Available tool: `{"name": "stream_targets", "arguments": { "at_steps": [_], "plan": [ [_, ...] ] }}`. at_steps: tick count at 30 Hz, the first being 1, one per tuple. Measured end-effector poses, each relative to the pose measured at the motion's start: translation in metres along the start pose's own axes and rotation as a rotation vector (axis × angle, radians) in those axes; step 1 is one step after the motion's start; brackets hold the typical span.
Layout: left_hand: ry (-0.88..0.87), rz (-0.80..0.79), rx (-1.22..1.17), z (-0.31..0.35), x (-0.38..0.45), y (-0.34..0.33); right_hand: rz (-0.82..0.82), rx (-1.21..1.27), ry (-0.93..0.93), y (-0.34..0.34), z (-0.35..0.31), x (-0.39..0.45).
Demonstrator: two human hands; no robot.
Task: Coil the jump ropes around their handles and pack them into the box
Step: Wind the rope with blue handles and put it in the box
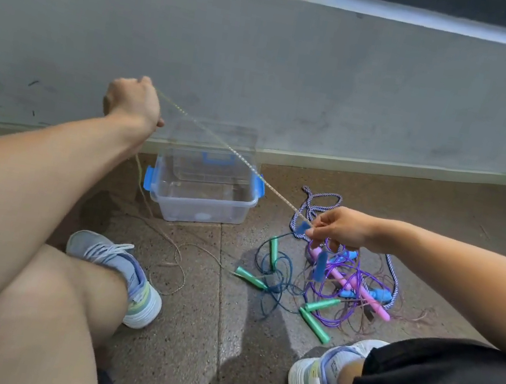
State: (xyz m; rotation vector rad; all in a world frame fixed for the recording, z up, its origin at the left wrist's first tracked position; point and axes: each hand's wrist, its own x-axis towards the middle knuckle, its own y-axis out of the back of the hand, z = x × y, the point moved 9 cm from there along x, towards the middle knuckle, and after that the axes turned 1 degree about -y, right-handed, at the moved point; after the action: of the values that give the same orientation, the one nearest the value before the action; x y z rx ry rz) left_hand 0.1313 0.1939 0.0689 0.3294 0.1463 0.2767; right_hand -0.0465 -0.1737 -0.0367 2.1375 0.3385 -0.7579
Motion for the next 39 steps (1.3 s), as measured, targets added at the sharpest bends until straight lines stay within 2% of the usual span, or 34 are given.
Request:
{"name": "stream_targets", "arguments": {
  "at_steps": [2,4,6,7,9,12,13,15,19,22,24,25,28,30,34,36,39],
  "plan": [
    [0.060,-0.004,0.153,-0.012,0.008,0.008,-0.017,-0.035,-0.039,-0.001,0.006,-0.001],
    [0.103,-0.083,0.402,-0.023,0.001,0.006,-0.045,-0.058,-0.051,-0.005,0.007,-0.003],
    [0.035,-0.221,0.729,-0.025,-0.020,-0.009,-0.050,-0.014,-0.005,-0.005,-0.004,-0.006],
    [-0.038,-0.343,0.843,-0.022,-0.032,-0.023,-0.051,0.040,0.033,-0.004,-0.014,-0.008],
    [-0.200,-0.658,0.856,-0.011,-0.064,-0.057,-0.053,0.172,0.109,-0.002,-0.036,-0.013],
    [-0.089,-1.136,0.673,-0.018,-0.121,-0.091,-0.010,0.382,0.180,0.006,-0.066,-0.018],
    [-0.046,-1.232,0.663,-0.022,-0.139,-0.100,0.011,0.484,0.188,0.008,-0.074,-0.019],
    [-0.014,-1.328,0.675,-0.028,-0.167,-0.117,0.045,0.675,0.190,0.011,-0.088,-0.020],
    [0.007,-1.343,0.549,-0.028,-0.186,-0.144,0.109,0.842,0.222,0.018,-0.114,-0.024],
    [0.069,-1.316,0.405,-0.022,-0.185,-0.153,0.223,0.755,0.256,0.031,-0.121,-0.026],
    [0.140,-1.263,0.356,-0.019,-0.173,-0.149,0.356,0.530,0.237,0.044,-0.109,-0.025],
    [0.150,-1.201,0.349,-0.017,-0.162,-0.144,0.397,0.334,0.201,0.048,-0.101,-0.024],
    [0.114,-0.953,0.327,-0.014,-0.122,-0.126,0.290,-0.212,0.110,0.040,-0.081,-0.018],
    [0.044,-0.877,0.352,-0.015,-0.105,-0.118,0.230,-0.326,0.207,0.031,-0.089,-0.022],
    [-0.051,-0.950,0.401,-0.015,-0.109,-0.117,0.159,-0.136,0.490,0.020,-0.129,-0.042],
    [-0.067,-0.962,0.358,-0.006,-0.117,-0.118,0.220,-0.134,0.553,0.023,-0.139,-0.046],
    [0.034,-1.015,0.157,0.003,-0.133,-0.122,0.358,-0.035,0.576,0.033,-0.141,-0.044]
  ]
}}
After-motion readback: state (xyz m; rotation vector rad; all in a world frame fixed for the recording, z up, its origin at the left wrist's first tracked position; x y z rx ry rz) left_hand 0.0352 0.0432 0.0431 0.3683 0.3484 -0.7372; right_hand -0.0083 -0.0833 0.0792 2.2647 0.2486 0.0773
